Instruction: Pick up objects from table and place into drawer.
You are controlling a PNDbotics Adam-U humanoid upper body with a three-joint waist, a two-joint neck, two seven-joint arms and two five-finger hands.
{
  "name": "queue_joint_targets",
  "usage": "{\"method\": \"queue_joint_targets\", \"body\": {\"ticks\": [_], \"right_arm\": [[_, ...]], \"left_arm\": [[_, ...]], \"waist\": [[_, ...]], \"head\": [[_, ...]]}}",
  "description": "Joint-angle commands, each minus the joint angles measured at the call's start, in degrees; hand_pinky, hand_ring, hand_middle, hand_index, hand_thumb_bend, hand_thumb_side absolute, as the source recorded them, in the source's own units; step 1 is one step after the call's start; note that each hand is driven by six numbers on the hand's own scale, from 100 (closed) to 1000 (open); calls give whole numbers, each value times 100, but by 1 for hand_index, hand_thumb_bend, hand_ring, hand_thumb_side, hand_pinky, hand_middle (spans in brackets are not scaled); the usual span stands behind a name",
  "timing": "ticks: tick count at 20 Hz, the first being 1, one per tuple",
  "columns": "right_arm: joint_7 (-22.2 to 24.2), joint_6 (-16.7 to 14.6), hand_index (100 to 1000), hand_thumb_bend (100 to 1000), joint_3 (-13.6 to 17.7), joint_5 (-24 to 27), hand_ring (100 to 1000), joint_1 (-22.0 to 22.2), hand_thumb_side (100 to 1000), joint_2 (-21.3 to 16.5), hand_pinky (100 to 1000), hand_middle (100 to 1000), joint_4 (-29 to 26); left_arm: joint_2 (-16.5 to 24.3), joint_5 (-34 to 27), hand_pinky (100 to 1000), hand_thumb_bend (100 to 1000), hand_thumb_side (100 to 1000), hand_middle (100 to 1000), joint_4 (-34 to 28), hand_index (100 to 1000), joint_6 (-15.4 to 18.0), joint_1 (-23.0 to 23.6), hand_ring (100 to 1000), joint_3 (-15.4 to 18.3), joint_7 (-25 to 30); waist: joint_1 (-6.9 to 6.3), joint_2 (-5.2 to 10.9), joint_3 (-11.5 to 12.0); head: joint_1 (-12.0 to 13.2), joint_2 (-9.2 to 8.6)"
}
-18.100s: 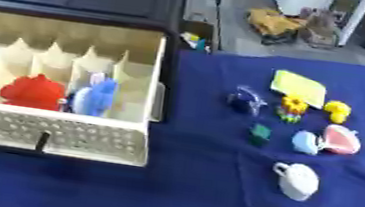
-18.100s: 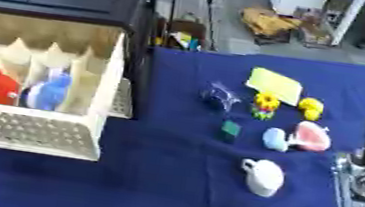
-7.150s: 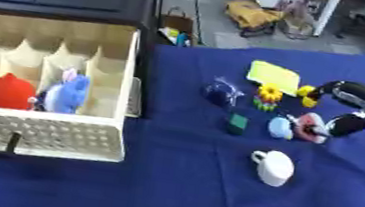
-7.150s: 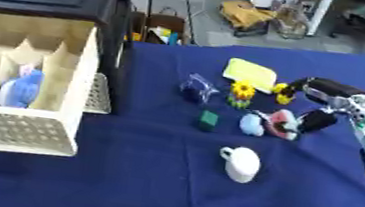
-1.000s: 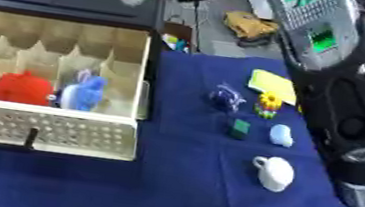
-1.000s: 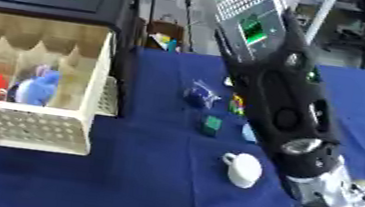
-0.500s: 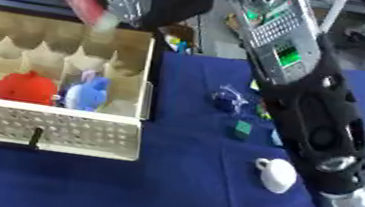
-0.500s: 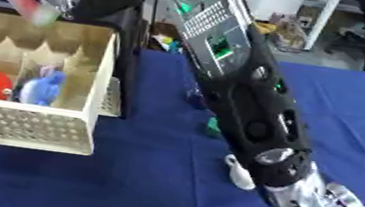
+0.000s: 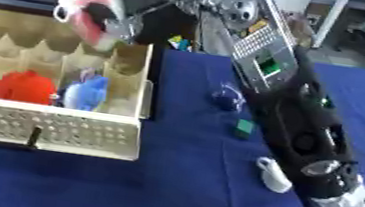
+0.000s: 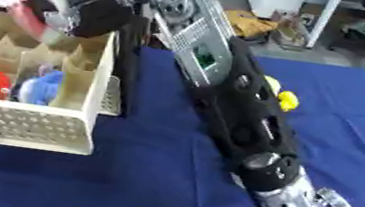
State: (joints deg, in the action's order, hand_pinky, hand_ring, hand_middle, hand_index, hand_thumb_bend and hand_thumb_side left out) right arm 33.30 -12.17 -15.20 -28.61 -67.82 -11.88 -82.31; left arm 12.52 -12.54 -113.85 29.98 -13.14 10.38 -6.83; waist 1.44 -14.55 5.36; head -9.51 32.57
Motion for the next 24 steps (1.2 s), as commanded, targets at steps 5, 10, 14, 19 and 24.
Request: {"method": "queue_joint_targets", "body": {"ticks": [5,10,14,19,24], "right_arm": [[159,-195,794,465,54,35,884,-64,553,-86,813,762,-101],[129,-151,785,456,119,115,886,-60,532,-106,814,758,-177],[10,-70,765,449,171,206,885,-45,524,-130,813,750,-265],[-329,211,654,313,447,466,822,51,597,-195,753,649,-605],[-748,627,532,100,1093,876,701,298,646,-296,601,532,-1262]], "left_arm": [[45,26,429,155,1000,491,-74,685,1,-70,502,3,20],[49,25,430,154,1000,491,-74,685,2,-66,502,3,17],[52,24,429,154,1000,491,-74,685,4,-59,502,6,16],[45,26,429,154,1000,491,-74,685,19,-50,502,22,4],[17,54,429,153,1000,491,-74,684,34,-45,503,59,-29]], "waist": [[-35,86,-9],[-43,95,-32],[-51,103,-43],[-77,100,-77],[-124,71,-172]], "head": [[4,-74],[7,-83],[16,-88],[40,-101],[118,-109]]}}
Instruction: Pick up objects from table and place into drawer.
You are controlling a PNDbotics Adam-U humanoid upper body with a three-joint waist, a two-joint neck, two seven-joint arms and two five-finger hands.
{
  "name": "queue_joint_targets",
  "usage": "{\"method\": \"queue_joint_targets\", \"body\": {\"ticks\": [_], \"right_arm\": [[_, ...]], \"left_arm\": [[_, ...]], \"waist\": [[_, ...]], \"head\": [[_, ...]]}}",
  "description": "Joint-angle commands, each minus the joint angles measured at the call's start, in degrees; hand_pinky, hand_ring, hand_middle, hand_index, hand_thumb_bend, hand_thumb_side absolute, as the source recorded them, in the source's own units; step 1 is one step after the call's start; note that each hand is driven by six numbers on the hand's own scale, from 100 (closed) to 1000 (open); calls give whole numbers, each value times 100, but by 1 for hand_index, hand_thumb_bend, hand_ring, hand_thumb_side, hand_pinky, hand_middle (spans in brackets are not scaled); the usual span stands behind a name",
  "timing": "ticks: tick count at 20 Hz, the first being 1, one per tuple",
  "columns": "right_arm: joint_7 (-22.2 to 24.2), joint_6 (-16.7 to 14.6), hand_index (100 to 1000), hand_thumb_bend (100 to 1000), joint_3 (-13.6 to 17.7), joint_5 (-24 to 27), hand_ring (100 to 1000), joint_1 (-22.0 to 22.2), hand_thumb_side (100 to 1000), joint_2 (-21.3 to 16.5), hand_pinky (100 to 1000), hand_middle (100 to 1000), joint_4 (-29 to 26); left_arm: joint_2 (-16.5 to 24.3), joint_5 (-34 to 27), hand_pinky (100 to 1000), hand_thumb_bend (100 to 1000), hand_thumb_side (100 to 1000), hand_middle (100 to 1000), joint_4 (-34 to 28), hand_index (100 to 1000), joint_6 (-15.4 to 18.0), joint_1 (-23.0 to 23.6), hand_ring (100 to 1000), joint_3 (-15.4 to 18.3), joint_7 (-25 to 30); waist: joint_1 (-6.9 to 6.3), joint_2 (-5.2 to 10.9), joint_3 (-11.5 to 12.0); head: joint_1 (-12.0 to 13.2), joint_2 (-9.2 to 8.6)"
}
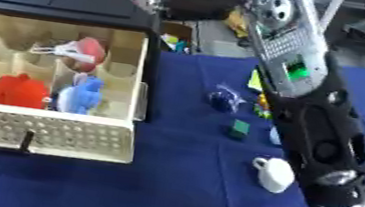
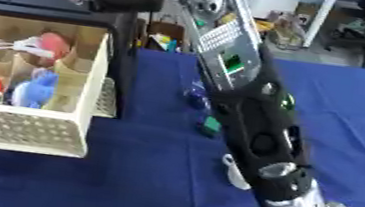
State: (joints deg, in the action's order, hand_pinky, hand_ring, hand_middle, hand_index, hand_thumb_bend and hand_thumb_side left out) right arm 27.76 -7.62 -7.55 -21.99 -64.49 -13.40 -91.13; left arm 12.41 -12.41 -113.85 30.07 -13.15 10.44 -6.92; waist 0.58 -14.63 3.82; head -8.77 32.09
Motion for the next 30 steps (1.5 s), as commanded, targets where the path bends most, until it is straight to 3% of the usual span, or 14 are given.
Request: {"method": "queue_joint_targets", "body": {"ticks": [1,5,16,17,18,19,21,26,30], "right_arm": [[-279,256,533,100,466,297,693,11,640,-156,589,531,-517],[-608,430,541,100,1000,627,663,186,623,-193,548,530,-1052],[-1509,-410,566,100,2465,1492,632,921,678,-61,518,537,-2318],[-1591,-491,608,100,2597,1573,675,993,808,-50,560,578,-2332],[-1673,-574,608,100,2732,1656,675,1098,808,-53,560,578,-2339],[-1756,-656,633,100,2866,1738,699,1217,883,-86,578,600,-2343],[-1918,-819,664,100,3122,1901,713,1470,928,-176,592,620,-2345],[-2323,-1223,731,100,3132,2299,731,1867,1000,-381,613,698,-2346],[-2648,-1548,754,100,2940,2208,734,2048,1000,-354,615,708,-2346]], "left_arm": [[22,50,429,153,1000,491,-74,684,29,-42,502,62,-29],[6,79,429,153,1000,492,-74,684,50,-33,502,86,-70],[-4,135,429,154,1000,492,-74,684,102,-35,503,108,-157],[-6,135,429,155,1000,493,-74,685,119,-45,503,120,-172],[-5,136,429,155,1000,493,-74,685,138,-47,503,131,-190],[-3,137,429,156,1000,495,-74,685,155,-49,503,137,-207],[0,137,429,157,1000,496,-74,686,181,-46,503,137,-233],[7,115,430,162,1000,503,-74,690,258,-48,504,131,-296],[11,101,431,166,1000,511,-74,693,301,-53,501,131,-333]], "waist": [[-47,75,-36],[-81,59,-93],[-115,15,-173],[-128,-9,-190],[-134,-18,-198],[-137,-28,-202],[-142,-32,-192],[-157,-42,-178],[-163,-48,-157]], "head": [[61,-63],[111,-73],[181,-101],[209,-120],[225,-127],[238,-137],[247,-137],[254,-156],[264,-200]]}}
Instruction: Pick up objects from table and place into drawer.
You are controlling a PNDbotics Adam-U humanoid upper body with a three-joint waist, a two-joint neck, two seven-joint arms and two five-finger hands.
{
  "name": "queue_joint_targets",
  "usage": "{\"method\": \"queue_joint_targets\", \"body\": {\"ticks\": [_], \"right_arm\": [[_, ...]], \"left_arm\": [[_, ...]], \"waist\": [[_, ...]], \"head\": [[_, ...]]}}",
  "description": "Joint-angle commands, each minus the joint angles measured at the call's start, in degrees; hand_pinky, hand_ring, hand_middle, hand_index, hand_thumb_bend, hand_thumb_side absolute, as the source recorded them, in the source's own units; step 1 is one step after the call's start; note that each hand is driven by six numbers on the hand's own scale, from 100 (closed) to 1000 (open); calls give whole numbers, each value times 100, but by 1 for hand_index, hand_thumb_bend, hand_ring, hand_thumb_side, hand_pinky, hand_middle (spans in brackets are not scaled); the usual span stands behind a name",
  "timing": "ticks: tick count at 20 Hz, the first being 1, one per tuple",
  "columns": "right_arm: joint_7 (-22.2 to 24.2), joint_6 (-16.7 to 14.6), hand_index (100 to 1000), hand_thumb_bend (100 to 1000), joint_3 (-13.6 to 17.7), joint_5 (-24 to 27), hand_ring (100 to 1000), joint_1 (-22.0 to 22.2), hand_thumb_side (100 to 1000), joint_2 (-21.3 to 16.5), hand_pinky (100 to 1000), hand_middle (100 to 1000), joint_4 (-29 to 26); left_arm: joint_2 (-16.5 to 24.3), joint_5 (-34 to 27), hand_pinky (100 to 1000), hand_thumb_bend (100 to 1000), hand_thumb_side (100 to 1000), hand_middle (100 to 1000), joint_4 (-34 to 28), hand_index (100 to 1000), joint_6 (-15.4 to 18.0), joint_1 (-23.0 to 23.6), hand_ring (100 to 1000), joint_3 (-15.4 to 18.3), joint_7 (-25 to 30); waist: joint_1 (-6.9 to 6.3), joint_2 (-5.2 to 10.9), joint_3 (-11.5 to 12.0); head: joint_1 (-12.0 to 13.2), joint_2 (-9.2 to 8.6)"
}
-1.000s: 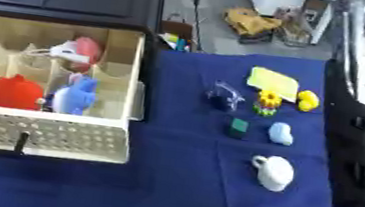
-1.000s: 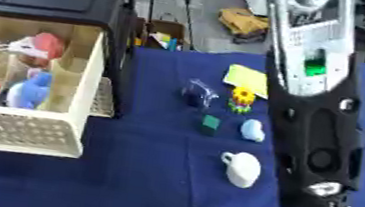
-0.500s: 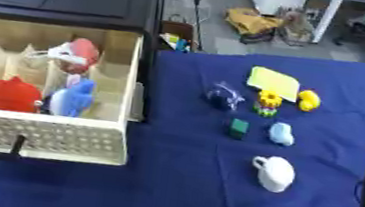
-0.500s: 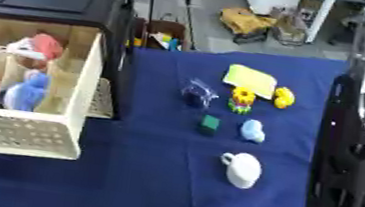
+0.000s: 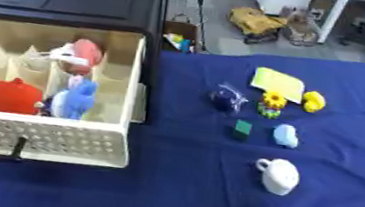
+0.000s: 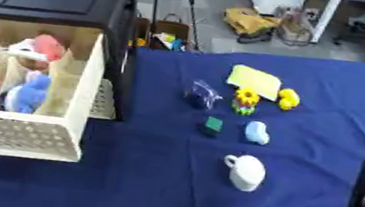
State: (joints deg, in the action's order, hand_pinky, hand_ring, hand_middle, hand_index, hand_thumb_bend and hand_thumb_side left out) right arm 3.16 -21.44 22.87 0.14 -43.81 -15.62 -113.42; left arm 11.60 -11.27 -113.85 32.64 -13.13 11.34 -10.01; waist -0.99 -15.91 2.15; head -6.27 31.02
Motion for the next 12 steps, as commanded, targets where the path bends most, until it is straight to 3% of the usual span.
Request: {"method": "queue_joint_targets", "body": {"ticks": [1,12], "right_arm": [[-268,-245,755,100,-155,-73,733,21,1000,-106,614,706,-117],[-1184,-1161,745,100,-444,-660,721,334,1000,89,608,682,-117]], "left_arm": [[93,-19,431,166,1000,513,-74,694,55,-56,501,43,-36],[114,-36,431,165,1000,512,-74,692,67,-83,501,46,-76]], "waist": [[-6,80,12],[19,75,-4]], "head": [[19,-103],[32,-179]]}}
